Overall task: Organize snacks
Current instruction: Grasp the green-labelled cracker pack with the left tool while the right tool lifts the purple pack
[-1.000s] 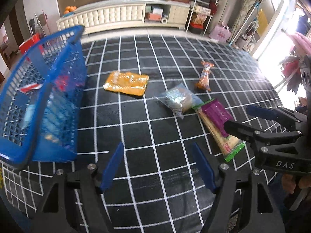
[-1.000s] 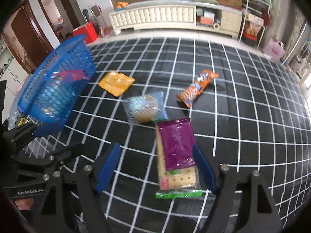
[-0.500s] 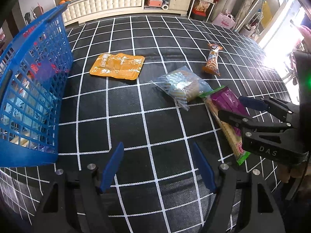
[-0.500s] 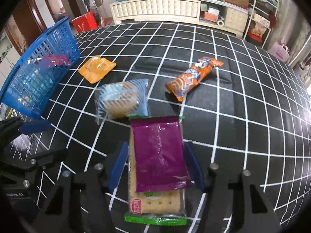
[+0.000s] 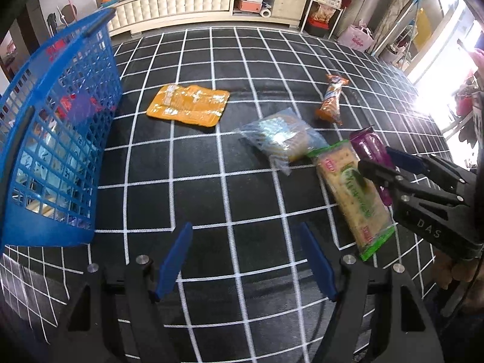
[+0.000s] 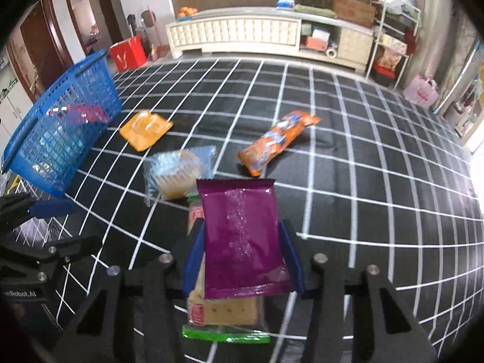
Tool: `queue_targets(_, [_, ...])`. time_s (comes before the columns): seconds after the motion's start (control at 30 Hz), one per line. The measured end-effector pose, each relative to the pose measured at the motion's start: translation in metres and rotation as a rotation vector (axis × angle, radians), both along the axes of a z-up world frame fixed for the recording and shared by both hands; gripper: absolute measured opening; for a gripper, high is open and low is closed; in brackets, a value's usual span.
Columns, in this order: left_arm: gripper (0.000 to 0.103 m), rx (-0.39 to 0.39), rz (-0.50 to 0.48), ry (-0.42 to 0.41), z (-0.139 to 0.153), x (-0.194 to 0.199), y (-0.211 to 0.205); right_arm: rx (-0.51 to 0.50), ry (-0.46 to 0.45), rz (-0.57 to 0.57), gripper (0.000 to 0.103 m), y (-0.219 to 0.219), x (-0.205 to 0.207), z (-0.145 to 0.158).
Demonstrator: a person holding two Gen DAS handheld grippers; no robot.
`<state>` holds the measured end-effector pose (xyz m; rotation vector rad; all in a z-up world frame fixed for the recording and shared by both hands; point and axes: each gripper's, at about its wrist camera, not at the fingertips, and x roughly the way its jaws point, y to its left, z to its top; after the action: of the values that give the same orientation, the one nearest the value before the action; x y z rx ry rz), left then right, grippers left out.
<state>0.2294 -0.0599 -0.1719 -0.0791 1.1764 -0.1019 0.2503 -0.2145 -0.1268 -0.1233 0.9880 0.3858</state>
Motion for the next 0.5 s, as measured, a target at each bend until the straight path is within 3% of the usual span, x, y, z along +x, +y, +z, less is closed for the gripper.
queue_targets(0.27, [0.071,0.020,-0.069,-0.020,0.013,0.012,-0.047,0.040,-0.024,-0.085,0.053,-0.037,-0.003,0.019])
queue_targets(0.5, [0.071,0.036,-0.101,-0.013,0.008,0.026,-0.093,0.048,-0.017,-0.158,0.053,-0.068,-0.004,0.016])
